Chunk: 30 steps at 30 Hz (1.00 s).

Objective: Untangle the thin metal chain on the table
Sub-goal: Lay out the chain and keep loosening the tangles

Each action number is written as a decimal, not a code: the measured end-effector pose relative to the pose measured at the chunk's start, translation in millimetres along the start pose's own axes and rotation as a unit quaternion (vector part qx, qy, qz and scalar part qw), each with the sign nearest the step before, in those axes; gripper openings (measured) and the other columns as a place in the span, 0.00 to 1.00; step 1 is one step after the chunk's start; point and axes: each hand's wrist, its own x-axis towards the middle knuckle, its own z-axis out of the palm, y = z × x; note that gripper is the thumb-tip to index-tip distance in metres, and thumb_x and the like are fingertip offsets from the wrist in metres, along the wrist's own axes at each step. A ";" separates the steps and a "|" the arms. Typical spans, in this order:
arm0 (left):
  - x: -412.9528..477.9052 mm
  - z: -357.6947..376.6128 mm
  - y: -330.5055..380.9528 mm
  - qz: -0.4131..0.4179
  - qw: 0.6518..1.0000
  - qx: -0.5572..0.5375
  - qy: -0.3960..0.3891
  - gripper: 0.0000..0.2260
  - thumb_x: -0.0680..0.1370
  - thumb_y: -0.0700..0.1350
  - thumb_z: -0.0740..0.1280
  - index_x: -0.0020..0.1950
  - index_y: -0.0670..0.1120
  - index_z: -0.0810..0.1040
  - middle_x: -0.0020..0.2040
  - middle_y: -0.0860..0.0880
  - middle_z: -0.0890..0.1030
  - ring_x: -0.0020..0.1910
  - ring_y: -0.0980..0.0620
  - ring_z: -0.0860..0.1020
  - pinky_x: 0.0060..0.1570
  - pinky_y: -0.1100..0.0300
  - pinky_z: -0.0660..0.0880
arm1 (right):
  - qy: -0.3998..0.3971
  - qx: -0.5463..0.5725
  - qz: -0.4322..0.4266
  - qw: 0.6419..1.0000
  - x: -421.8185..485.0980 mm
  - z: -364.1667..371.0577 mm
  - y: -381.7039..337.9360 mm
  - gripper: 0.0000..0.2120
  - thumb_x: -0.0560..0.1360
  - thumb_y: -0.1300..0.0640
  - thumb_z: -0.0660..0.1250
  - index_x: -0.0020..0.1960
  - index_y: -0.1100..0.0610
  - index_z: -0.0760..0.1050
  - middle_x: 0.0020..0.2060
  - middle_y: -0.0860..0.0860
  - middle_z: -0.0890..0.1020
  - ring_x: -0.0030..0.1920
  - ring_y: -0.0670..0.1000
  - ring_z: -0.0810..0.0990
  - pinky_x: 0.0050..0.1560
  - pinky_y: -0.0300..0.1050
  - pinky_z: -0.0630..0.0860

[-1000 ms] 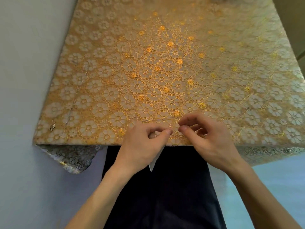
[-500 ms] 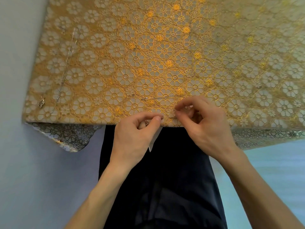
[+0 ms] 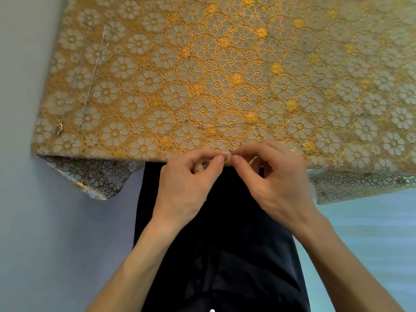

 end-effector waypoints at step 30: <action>-6.3 -2.4 10.5 0.107 0.988 0.090 0.059 0.04 0.76 0.44 0.72 0.45 0.55 0.84 0.38 0.57 0.79 0.38 0.59 0.76 0.39 0.72 0.68 | -0.039 0.066 0.125 0.989 -3.4 -6.0 0.0 0.06 0.79 0.56 0.67 0.44 0.48 0.76 0.34 0.43 0.78 0.35 0.52 0.81 0.37 0.38 0.71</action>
